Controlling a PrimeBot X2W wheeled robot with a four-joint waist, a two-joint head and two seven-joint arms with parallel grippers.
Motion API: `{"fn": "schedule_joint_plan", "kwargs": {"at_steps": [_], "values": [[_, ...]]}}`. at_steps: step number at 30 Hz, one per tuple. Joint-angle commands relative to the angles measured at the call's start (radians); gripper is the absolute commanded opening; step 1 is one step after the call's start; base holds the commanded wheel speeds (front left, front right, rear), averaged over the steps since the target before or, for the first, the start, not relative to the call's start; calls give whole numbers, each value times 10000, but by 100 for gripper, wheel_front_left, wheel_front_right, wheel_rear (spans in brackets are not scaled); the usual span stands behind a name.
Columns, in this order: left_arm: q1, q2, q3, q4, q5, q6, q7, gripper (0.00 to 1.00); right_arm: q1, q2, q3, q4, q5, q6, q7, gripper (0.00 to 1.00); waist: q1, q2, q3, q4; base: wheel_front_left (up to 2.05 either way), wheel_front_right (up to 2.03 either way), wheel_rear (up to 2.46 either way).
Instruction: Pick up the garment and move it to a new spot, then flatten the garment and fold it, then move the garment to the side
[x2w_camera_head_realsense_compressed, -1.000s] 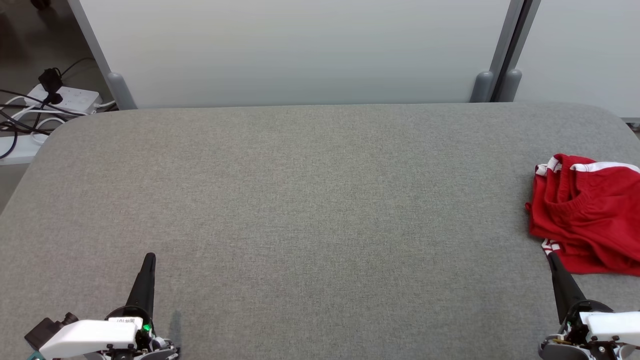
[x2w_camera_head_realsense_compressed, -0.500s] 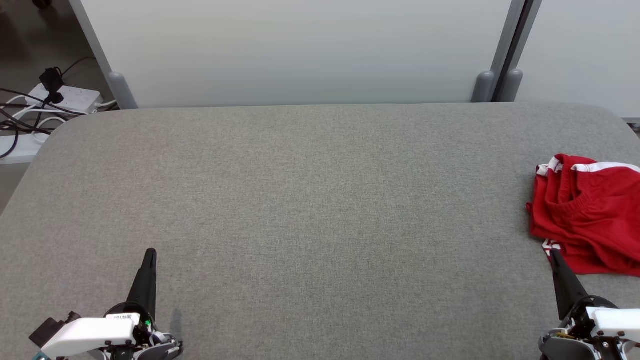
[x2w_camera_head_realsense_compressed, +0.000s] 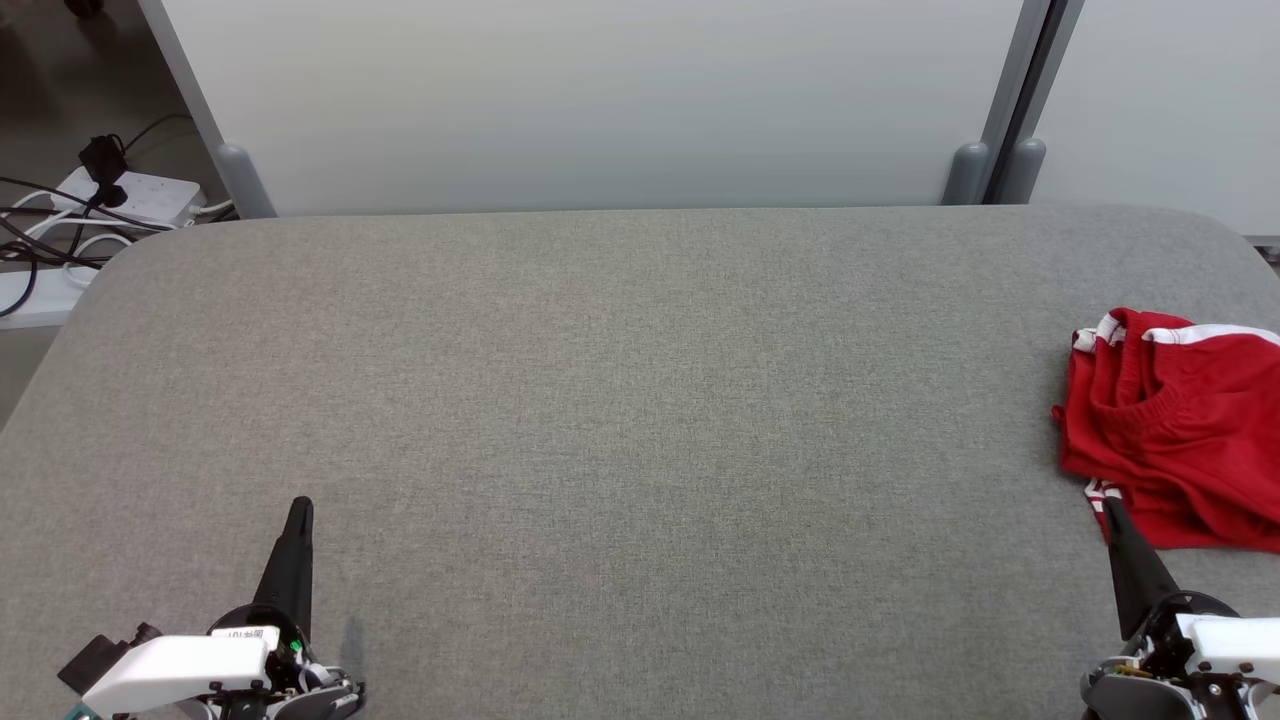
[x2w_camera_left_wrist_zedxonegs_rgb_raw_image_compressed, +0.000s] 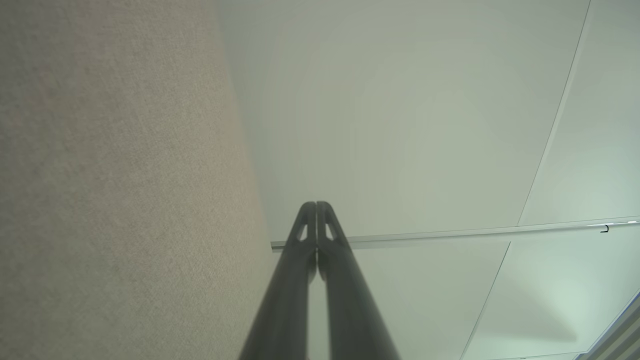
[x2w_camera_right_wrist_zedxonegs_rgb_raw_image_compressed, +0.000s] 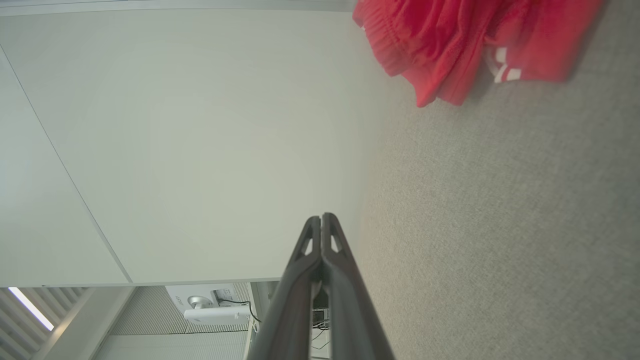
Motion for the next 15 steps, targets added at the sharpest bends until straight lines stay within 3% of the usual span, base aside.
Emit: {"fn": "schedule_joint_plan", "kwargs": {"at_steps": [1, 15], "values": [[-556, 99, 348, -223, -29, -82, 39, 0, -459, -106, 161, -261, 15, 16, 105, 0, 0, 0, 0, 0, 0, 0, 0], [-557, 87, 366, -223, -14, -82, 54, 0, -463, -74, 114, -258, -23, 16, 142, 0, 0, 0, 0, 0, 0, 0, 0]]}}
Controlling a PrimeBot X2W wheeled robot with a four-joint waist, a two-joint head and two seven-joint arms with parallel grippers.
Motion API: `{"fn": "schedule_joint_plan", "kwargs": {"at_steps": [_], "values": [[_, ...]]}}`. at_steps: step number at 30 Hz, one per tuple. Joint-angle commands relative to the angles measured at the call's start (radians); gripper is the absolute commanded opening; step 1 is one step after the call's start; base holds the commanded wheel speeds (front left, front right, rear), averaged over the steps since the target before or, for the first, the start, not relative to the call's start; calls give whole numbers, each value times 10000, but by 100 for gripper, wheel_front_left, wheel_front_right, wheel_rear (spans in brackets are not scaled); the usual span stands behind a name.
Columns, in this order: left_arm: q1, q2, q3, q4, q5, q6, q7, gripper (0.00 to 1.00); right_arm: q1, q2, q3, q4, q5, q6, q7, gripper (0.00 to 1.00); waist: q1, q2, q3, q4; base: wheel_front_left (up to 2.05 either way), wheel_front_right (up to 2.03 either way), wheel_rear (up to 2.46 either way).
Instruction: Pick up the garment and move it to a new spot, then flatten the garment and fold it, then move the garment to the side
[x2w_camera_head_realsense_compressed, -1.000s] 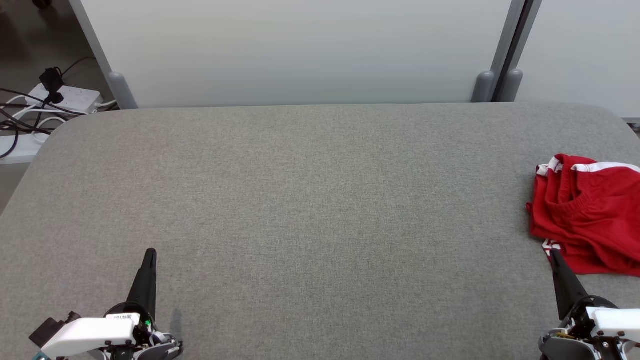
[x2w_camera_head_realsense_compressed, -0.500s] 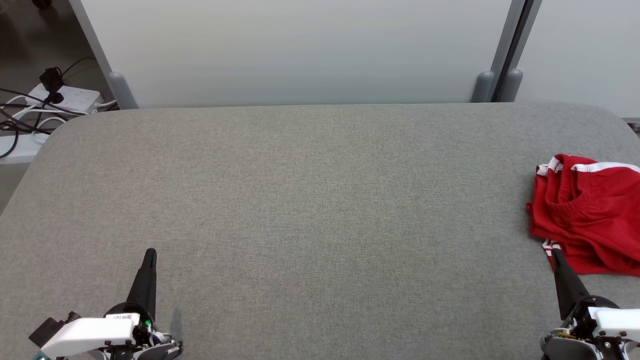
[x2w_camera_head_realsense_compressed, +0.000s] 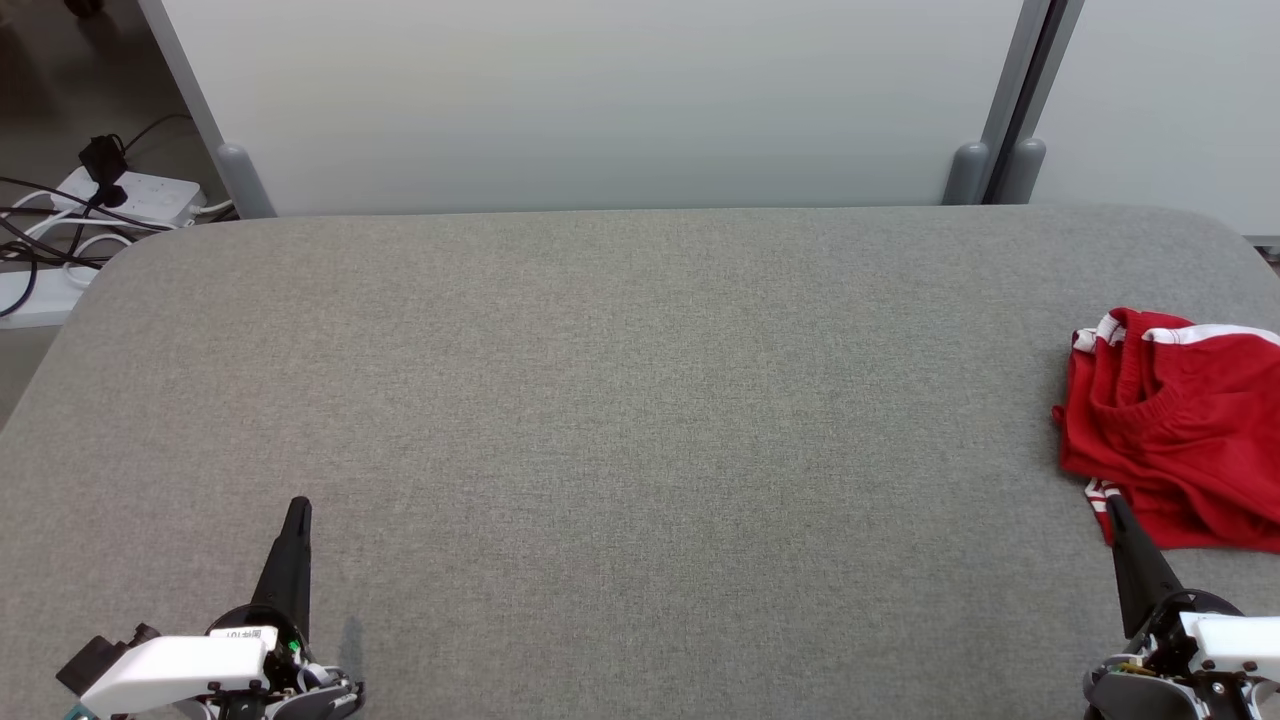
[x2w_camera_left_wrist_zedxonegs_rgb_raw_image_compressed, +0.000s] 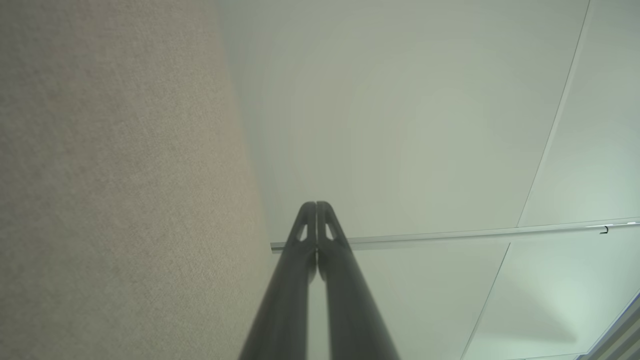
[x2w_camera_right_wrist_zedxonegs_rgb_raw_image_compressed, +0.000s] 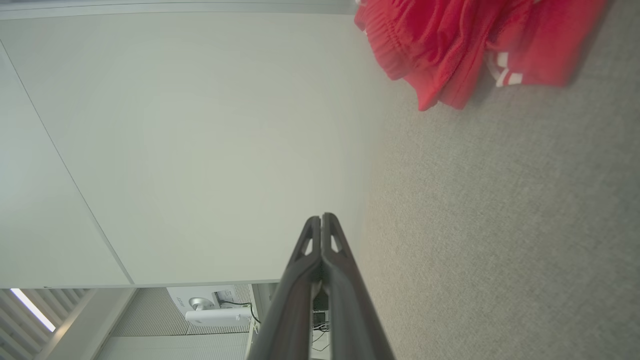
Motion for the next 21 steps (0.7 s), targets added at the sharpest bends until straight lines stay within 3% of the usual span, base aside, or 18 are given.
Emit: {"fn": "schedule_joint_plan", "kwargs": {"at_steps": [1, 21], "values": [[-557, 92, 331, -223, -15, -82, 53, 0, -434, -93, 211, -260, -16, 16, 114, 0, 0, 0, 0, 0, 0, 0, 0], [-559, 77, 352, -223, 3, -82, 70, 0, -439, -52, 154, -257, -64, 16, 160, 0, 0, 0, 0, 0, 0, 0, 0]]}}
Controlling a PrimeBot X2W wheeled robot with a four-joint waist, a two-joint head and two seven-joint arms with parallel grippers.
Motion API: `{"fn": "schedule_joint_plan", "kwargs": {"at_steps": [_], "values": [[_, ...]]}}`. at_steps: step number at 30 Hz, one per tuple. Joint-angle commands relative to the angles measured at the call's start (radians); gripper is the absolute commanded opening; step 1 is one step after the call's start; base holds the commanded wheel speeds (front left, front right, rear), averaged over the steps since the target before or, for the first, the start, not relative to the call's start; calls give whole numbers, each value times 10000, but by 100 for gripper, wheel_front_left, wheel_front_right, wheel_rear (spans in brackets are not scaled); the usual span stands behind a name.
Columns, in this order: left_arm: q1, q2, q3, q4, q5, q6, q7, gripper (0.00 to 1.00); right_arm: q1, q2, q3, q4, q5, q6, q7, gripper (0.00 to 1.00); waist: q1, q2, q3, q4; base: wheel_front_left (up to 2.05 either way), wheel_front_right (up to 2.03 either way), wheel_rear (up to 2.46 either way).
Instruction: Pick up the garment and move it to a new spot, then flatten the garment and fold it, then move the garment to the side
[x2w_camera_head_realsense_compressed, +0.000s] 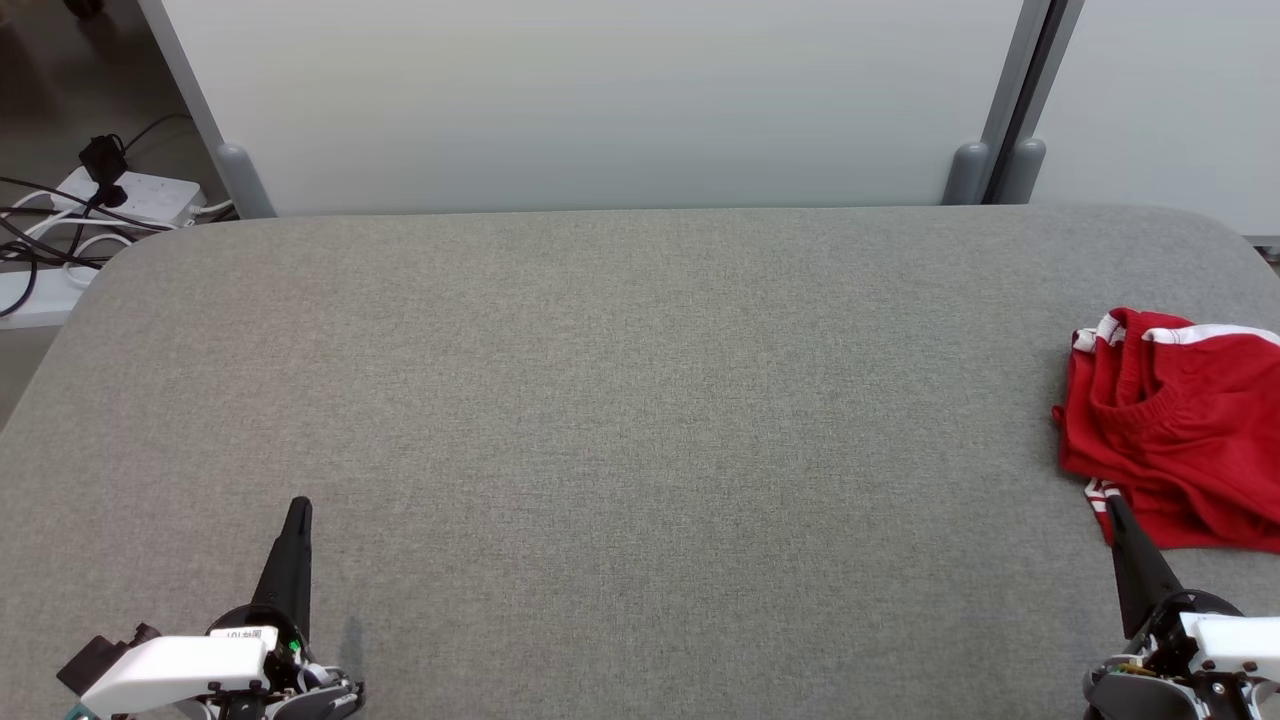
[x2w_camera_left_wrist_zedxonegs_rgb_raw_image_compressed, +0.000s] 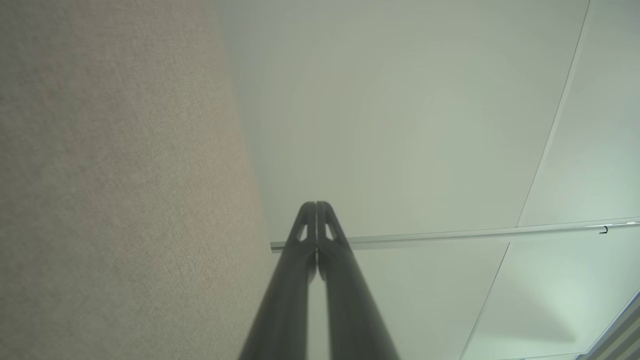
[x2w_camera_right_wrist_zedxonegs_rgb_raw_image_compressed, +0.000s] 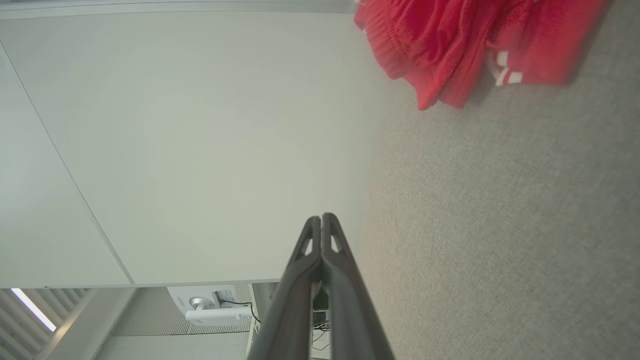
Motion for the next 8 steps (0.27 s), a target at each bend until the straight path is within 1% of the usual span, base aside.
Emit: {"fn": "schedule_joint_plan", "kwargs": {"at_steps": [1, 8], "values": [[-559, 92, 334, -223, 2, -82, 42, 0, -439, -77, 196, -264, -45, 16, 104, 0, 0, -1, 0, 0, 0, 0, 0], [-559, 88, 339, -223, 6, -82, 46, 0, -440, -68, 182, -263, -57, 16, 115, 0, 0, -1, 0, 0, 0, 0, 0]]}}
